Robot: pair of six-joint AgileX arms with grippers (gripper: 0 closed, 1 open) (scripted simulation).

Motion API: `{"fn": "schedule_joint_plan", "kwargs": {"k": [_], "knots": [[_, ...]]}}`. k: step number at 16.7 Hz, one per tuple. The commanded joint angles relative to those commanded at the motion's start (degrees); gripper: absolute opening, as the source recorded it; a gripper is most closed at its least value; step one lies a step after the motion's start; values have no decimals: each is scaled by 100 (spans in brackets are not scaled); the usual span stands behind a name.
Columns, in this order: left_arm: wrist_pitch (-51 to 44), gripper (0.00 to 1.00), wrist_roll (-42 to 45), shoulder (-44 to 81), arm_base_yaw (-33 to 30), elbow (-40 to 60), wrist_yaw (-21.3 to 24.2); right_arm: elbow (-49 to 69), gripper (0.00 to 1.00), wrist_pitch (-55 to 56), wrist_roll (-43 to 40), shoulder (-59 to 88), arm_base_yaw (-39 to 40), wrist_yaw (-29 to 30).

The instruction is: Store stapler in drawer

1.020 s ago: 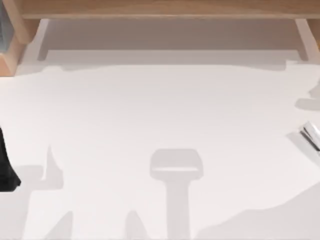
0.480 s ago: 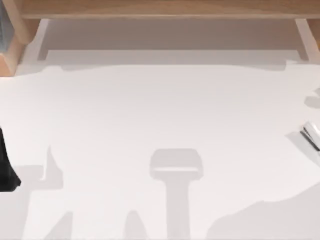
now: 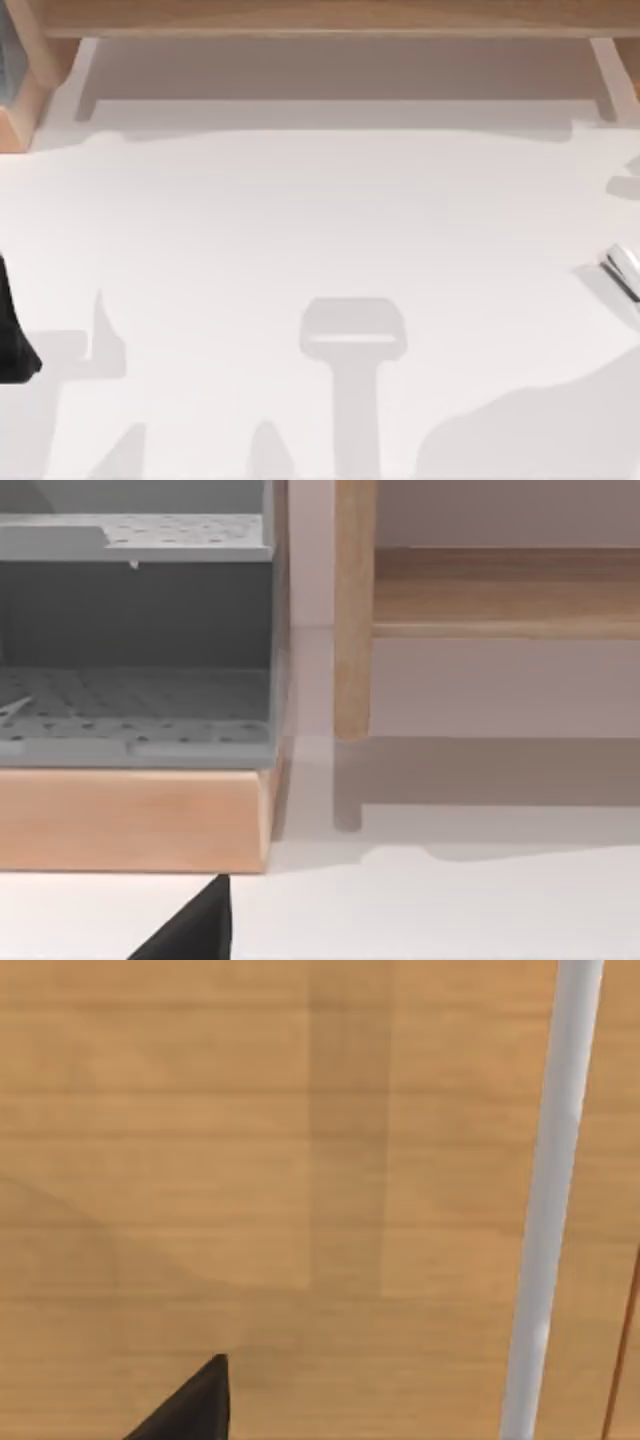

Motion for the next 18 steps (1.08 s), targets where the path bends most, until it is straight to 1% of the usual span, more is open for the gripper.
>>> {"fn": "schedule_joint_plan", "kwargs": {"k": [1,14,15,18], "knots": [[0,100,0,0,0,0,0,0,100,0,0,0,0,0],[0,100,0,0,0,0,0,0,2,0,0,0,0,0],[0,100,0,0,0,0,0,0,0,0,0,0,0,0],[0,100,0,0,0,0,0,0,0,0,0,0,0,0]]}}
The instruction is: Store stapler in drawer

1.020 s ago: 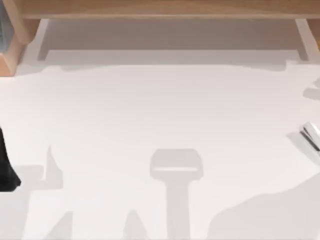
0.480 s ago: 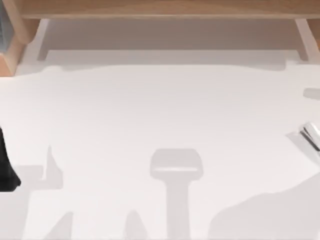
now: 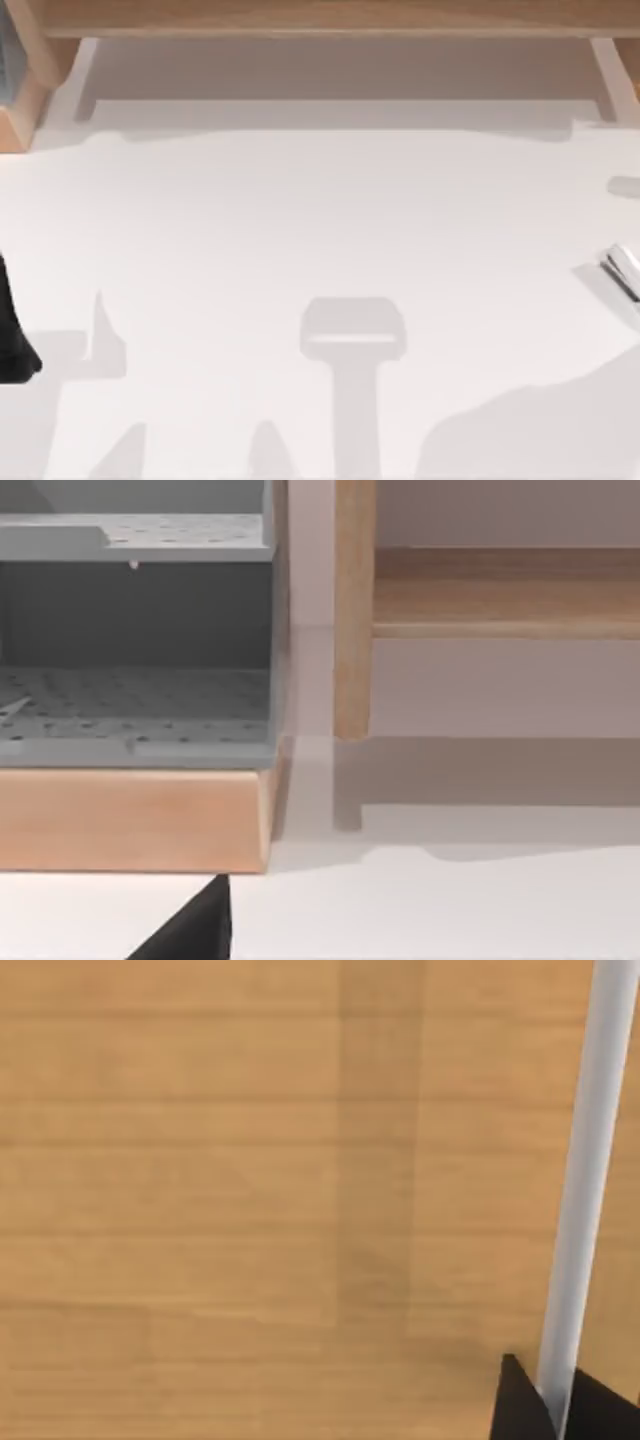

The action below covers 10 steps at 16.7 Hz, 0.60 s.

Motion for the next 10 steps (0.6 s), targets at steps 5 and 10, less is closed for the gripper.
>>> {"fn": "schedule_joint_plan", "kwargs": {"k": [5,10], "knots": [[0,100,0,0,0,0,0,-3,0,-13,12,10,-19,4],[0,100,0,0,0,0,0,-683,0,362,30,-309,-183,-170]]}}
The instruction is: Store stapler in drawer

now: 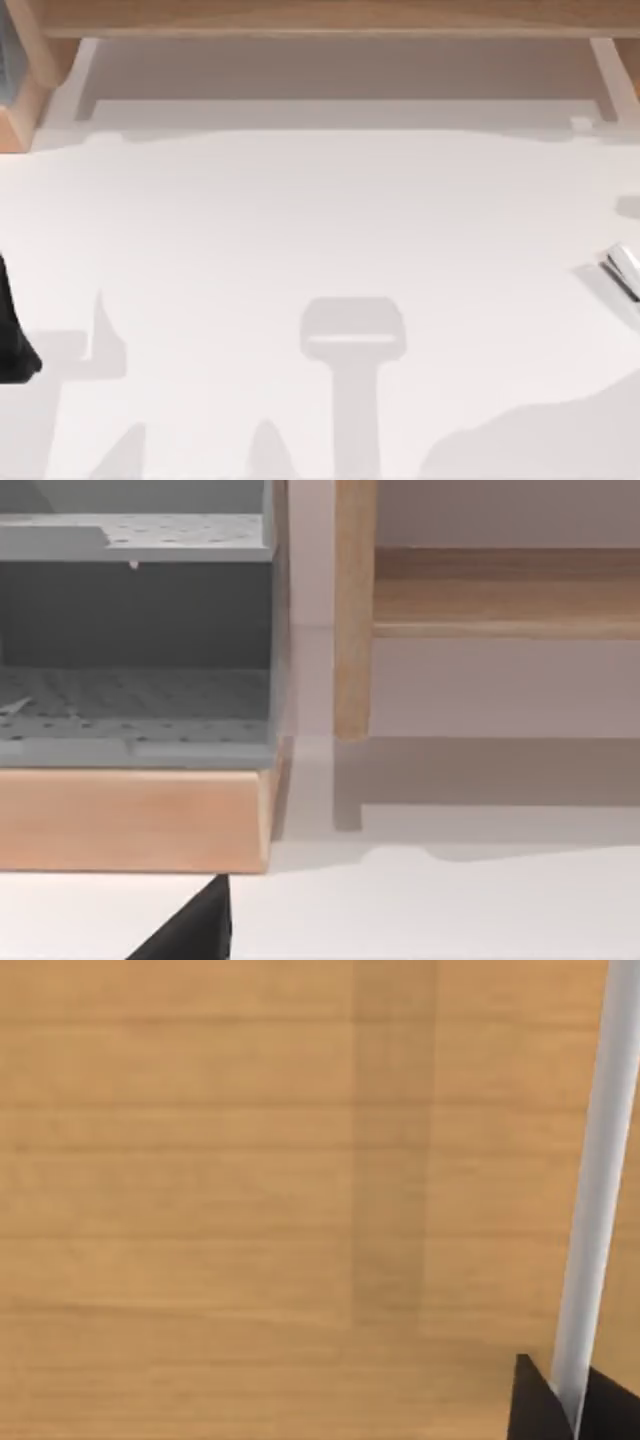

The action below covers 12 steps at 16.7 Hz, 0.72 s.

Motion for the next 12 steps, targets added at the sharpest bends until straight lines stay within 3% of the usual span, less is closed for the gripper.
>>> {"fn": "schedule_joint_plan", "kwargs": {"k": [4,12], "knots": [[0,100,0,0,0,0,0,-845,0,453,0,-327,-162,-178],[0,100,0,0,0,0,0,-1083,0,628,-15,-453,-257,-262]]}}
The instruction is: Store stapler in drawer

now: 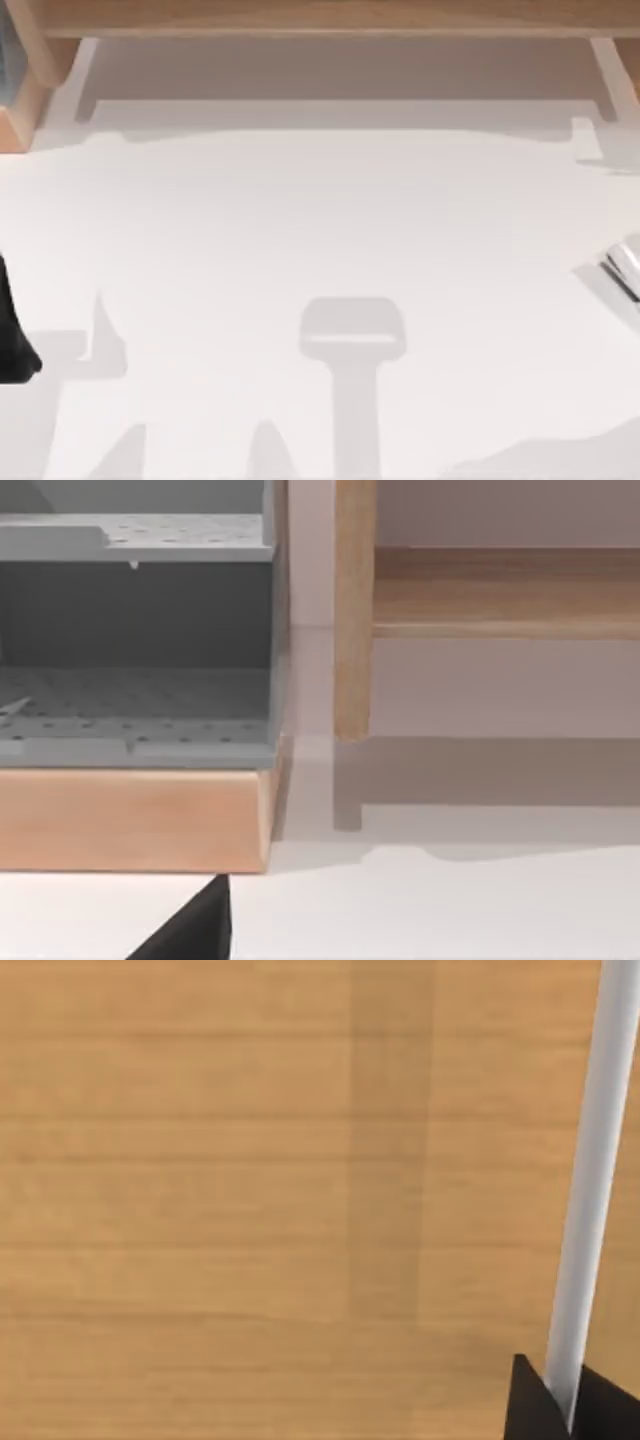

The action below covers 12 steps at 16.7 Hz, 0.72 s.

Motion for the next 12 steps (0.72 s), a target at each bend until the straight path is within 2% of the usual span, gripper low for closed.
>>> {"fn": "schedule_joint_plan", "kwargs": {"k": [7,12], "knots": [[0,100,0,0,0,0,0,-1141,0,664,13,-463,-400,-426],[0,100,0,0,0,0,0,-1183,0,700,17,-472,-411,-438]]}}
